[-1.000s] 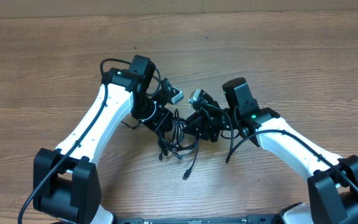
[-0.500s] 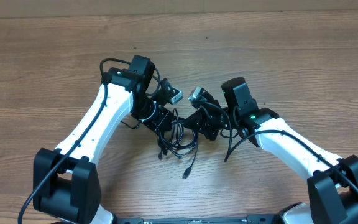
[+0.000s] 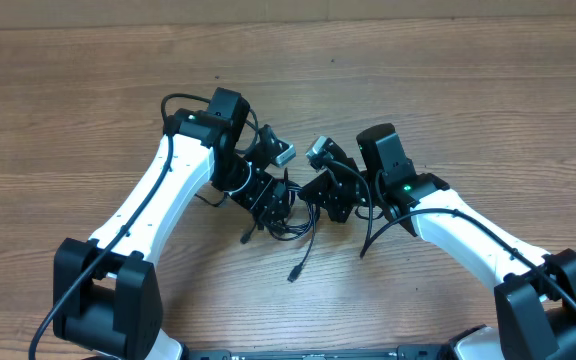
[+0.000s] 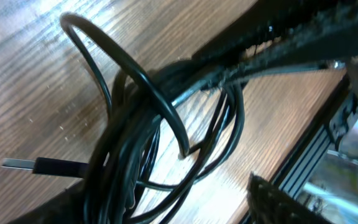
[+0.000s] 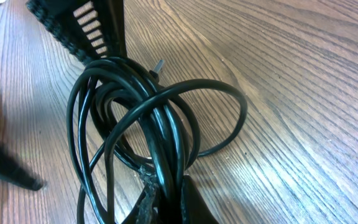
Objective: Untangle cables
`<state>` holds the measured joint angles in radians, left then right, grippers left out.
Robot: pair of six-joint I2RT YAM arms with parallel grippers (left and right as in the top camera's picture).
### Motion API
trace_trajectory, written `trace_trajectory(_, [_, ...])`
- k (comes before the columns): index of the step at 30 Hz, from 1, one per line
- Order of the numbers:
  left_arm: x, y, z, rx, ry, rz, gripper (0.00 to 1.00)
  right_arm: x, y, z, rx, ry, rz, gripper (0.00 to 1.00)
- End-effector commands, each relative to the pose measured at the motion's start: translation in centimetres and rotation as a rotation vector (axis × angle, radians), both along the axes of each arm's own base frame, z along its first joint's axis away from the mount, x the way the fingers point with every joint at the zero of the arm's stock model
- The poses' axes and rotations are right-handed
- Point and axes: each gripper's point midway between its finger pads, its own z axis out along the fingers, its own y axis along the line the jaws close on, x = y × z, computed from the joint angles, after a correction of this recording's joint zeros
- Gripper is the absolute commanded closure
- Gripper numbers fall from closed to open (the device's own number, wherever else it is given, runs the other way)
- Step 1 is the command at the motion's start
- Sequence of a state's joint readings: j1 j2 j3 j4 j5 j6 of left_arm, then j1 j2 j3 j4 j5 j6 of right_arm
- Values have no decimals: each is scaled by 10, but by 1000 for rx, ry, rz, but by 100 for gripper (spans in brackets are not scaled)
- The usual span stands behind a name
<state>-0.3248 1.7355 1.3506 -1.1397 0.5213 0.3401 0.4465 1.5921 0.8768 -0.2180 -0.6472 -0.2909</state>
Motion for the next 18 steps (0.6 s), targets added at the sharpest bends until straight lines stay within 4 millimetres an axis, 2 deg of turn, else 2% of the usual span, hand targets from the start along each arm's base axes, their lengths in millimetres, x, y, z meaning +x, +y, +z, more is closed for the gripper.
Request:
trace_trajectory(1, [3, -4, 4, -27, -12, -3, 33, 4, 0, 10, 13, -24, -9, 96])
trace_trajectory(5, [4, -4, 4, -29, -19, -3, 34, 3, 0, 10, 12, -23, -9, 96])
trace_trajectory(6, [4, -4, 4, -29, -20, -3, 37, 3, 0, 10, 12, -22, -9, 96])
trace_trajectory(10, [7, -2, 3, -12, -34, -2, 71, 3, 0, 9, 10, -19, -9, 96])
trace_trajectory(18, [11, -3, 3, -16, -51, -1, 93, 1, -1, 7, 3, -5, -9, 96])
